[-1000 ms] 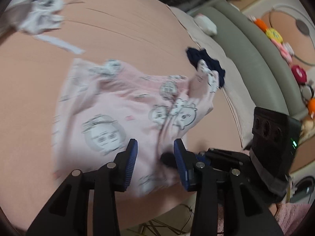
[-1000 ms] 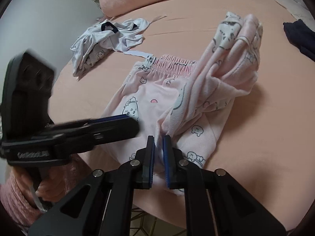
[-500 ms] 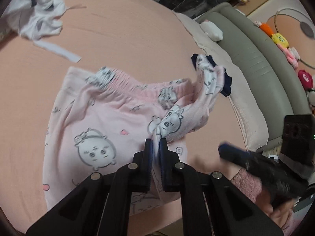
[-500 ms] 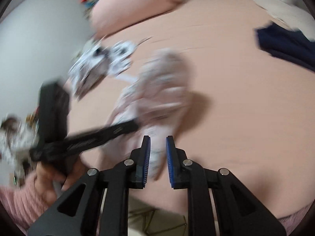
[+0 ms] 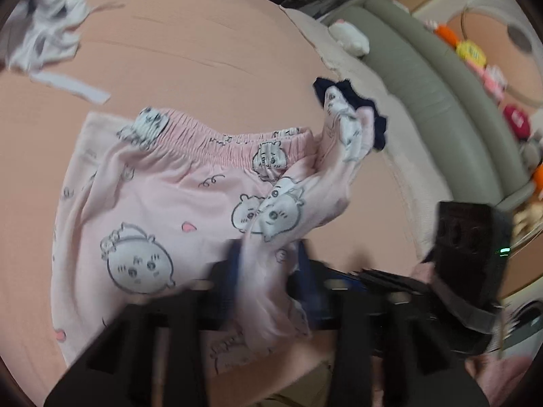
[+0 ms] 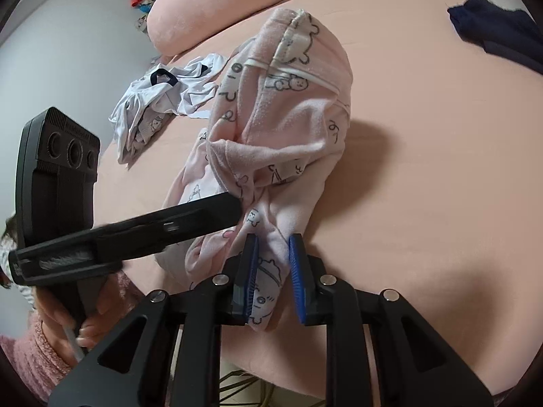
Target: Fold clothes
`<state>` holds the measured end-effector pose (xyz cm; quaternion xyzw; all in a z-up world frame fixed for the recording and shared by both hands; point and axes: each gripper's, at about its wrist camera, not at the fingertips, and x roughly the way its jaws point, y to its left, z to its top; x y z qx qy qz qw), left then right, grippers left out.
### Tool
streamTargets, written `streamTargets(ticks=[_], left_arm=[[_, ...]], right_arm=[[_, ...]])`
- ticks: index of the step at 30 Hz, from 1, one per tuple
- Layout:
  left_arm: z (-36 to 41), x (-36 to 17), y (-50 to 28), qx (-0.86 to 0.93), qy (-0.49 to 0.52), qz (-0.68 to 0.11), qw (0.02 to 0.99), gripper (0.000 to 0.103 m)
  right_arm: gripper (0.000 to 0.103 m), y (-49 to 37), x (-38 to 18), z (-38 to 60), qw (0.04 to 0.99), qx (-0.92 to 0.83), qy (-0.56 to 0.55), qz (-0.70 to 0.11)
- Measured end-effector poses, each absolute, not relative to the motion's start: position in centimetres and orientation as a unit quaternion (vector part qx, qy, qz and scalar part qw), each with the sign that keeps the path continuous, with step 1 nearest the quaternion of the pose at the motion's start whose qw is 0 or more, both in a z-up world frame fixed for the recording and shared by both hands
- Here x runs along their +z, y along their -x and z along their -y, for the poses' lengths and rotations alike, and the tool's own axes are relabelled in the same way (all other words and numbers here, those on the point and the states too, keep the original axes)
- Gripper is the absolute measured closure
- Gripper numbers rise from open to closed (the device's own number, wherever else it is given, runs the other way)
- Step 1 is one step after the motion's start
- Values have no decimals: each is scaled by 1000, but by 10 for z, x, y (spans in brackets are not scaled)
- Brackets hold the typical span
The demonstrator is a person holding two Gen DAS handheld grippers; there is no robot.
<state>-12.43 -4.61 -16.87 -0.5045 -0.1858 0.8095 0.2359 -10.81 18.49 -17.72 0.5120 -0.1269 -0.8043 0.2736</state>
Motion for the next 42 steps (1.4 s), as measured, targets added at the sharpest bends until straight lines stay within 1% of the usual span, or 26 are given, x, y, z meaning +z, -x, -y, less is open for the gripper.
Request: streamTargets(ticks=[3, 9, 12, 14, 17, 19, 20, 21, 22, 24, 28, 30, 31, 33, 36, 38, 40, 41, 42], left_arm=[[53, -162, 122, 818, 494, 204, 212, 95], [100, -139, 104, 824, 473, 258, 173, 95], [116, -150, 117, 809, 495, 280, 151, 95], [135, -167, 120, 792, 518, 295, 130, 95], [155, -182, 124, 778, 530, 314, 124, 93], [168, -190, 124, 766, 536, 335, 118, 86], [172, -192, 120, 762, 534, 344, 125, 69], [175, -191, 115, 760, 527, 355, 137, 49], [174, -191, 111, 760, 516, 366, 151, 46], [171, -189, 99, 762, 502, 372, 169, 46], [158, -185, 91, 787, 513, 308, 154, 47], [147, -184, 94, 798, 526, 262, 134, 63], [139, -184, 96, 804, 535, 234, 117, 64], [131, -187, 96, 807, 551, 194, 81, 70], [140, -184, 92, 808, 546, 215, 49, 70], [150, -178, 86, 816, 535, 218, 21, 70], [159, -175, 77, 810, 517, 276, 35, 69], [161, -177, 74, 801, 511, 307, 57, 64], [158, -181, 73, 794, 510, 321, 75, 55]], right_arm=[[83, 106, -172, -188, 271, -806, -512, 124], [83, 111, -143, -192, 250, -829, -483, 131], [80, 117, -133, -177, 259, -833, -476, 111], [76, 117, -137, -157, 279, -823, -486, 92], [75, 112, -150, -127, 300, -807, -505, 60], [75, 105, -164, -113, 297, -800, -520, 36], [75, 103, -169, -110, 290, -800, -525, 29], [75, 102, -170, -110, 284, -802, -525, 29], [75, 100, -172, -110, 279, -803, -525, 29], [75, 99, -171, -120, 270, -808, -522, 47], [75, 101, -168, -137, 250, -817, -514, 78], [75, 100, -168, -140, 257, -812, -518, 80], [75, 100, -169, -139, 259, -811, -519, 78], [74, 96, -172, -133, 260, -810, -522, 61], [73, 95, -174, -128, 245, -814, -524, 44], [73, 94, -170, -132, 235, -821, -519, 48], [72, 94, -167, -137, 236, -824, -512, 53], [69, 93, -167, -137, 247, -820, -512, 61], [67, 94, -169, -134, 260, -814, -514, 71]])
